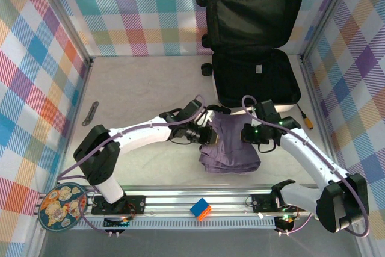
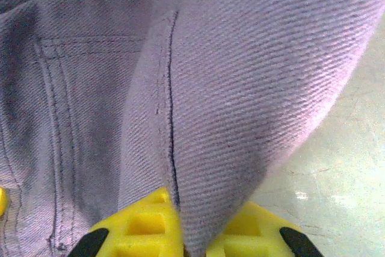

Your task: Pack the luggage

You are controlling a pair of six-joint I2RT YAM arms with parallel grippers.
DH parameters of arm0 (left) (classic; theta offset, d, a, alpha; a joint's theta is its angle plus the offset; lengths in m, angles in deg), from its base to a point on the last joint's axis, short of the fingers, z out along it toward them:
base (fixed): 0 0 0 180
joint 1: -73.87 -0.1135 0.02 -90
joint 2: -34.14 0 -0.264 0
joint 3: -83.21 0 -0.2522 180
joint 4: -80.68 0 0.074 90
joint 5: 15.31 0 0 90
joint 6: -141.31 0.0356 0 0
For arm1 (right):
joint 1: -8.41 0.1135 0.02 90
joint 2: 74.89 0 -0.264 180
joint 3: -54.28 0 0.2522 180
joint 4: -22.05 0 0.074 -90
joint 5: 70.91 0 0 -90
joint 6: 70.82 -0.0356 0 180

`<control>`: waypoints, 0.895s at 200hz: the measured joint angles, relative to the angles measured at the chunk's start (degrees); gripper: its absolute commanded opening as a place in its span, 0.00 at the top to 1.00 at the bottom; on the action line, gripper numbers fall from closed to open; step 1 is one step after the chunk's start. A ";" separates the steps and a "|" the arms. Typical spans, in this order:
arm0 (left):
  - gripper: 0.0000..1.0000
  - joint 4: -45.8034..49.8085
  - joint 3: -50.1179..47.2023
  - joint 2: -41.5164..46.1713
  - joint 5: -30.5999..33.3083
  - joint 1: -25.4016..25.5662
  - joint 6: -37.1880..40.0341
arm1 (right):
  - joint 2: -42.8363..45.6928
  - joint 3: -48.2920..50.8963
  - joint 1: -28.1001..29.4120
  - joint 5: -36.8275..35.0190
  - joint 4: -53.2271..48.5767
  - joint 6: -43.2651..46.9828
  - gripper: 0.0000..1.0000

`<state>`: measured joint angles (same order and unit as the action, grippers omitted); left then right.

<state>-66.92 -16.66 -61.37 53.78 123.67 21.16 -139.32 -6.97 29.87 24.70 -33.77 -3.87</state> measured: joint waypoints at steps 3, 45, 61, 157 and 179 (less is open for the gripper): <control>1.00 0.39 0.59 0.00 0.04 0.00 0.04 | 0.00 -0.55 0.00 -0.02 -0.28 0.11 1.00; 1.00 4.68 7.89 0.00 0.61 -0.02 1.88 | -0.09 -8.94 -1.99 -0.13 -4.68 3.32 1.00; 1.00 6.47 10.88 -0.09 0.63 -0.22 2.80 | -0.92 -12.57 -3.74 0.15 -6.36 4.79 1.00; 1.00 8.13 41.46 -20.04 0.96 -6.51 5.77 | -20.44 -34.84 -18.34 3.56 -4.26 11.43 1.00; 1.00 8.02 48.50 -25.94 1.05 -8.00 5.60 | -26.34 -41.09 -20.28 4.24 -3.93 12.22 1.00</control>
<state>-58.90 31.84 -87.31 54.83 115.67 26.75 -165.66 -48.06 9.58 28.94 -37.70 8.35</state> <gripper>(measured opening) 0.193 0.106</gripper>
